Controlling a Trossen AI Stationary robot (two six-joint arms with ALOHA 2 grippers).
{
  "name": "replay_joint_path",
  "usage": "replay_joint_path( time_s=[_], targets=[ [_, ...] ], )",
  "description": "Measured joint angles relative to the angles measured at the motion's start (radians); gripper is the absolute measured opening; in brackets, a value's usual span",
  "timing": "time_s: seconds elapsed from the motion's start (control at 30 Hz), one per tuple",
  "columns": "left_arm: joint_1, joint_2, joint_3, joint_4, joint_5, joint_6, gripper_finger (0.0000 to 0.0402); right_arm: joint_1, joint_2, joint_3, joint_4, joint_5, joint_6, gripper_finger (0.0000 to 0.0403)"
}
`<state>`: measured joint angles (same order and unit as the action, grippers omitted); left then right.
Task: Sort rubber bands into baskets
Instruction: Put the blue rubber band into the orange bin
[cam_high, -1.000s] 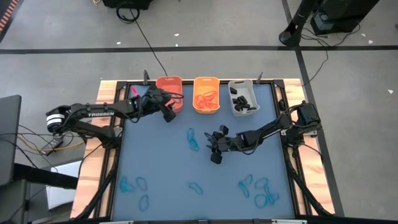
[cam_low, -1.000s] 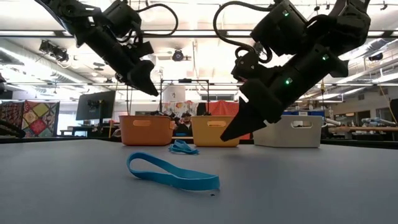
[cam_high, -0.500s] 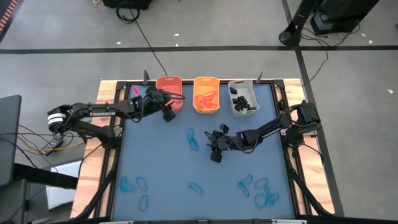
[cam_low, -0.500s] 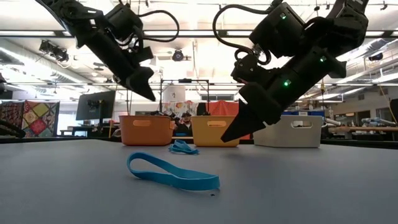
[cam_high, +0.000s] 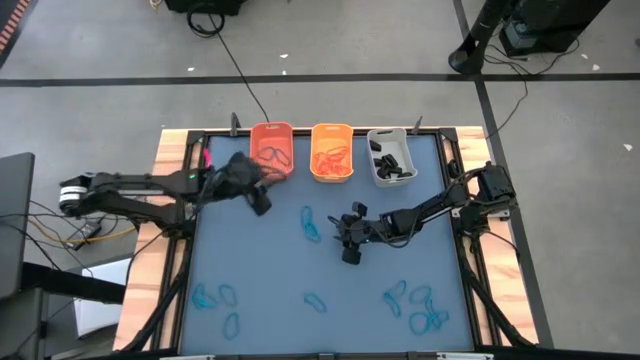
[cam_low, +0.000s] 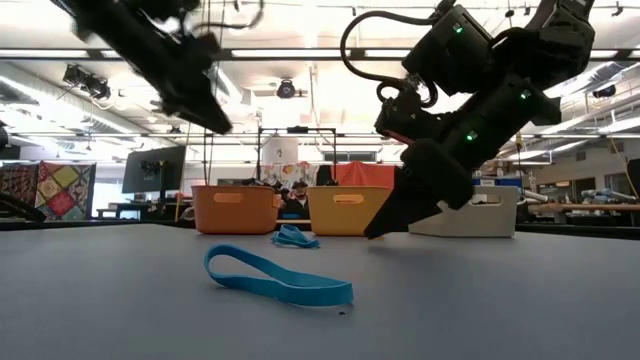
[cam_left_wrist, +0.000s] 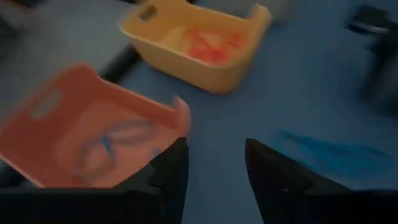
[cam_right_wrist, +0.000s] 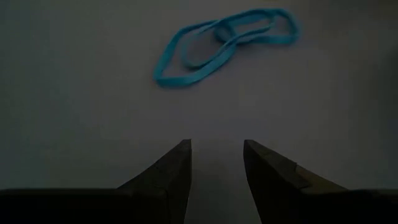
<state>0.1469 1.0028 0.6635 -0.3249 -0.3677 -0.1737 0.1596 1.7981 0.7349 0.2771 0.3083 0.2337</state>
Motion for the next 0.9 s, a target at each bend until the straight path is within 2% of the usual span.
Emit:
replay_joint_path(
  time_s=[0.13, 0.33, 0.63, 0.9],
  targets=[
    [-0.161, -0.068, 0.000, -0.211, 0.014, -0.180, 0.0143, 0.009, 0.000, 0.000, 0.000, -0.077, 0.011, 0.0158],
    [-0.396, -0.040, 0.000, -0.495, 0.140, -0.510, 0.0131, 0.030, 0.000, 0.000, 0.001, -0.133, -0.009, 0.0158],
    [-0.681, 0.065, 0.000, -0.480, 0.308, -0.927, 0.0131, 0.055, -0.037, 0.000, -0.018, -0.155, 0.003, 0.0158],
    [-0.887, 0.195, 0.000, -0.454, 0.352, -1.316, 0.0131, 0.119, -0.084, 0.000, -0.047, -0.155, 0.033, 0.0158]
  ],
)
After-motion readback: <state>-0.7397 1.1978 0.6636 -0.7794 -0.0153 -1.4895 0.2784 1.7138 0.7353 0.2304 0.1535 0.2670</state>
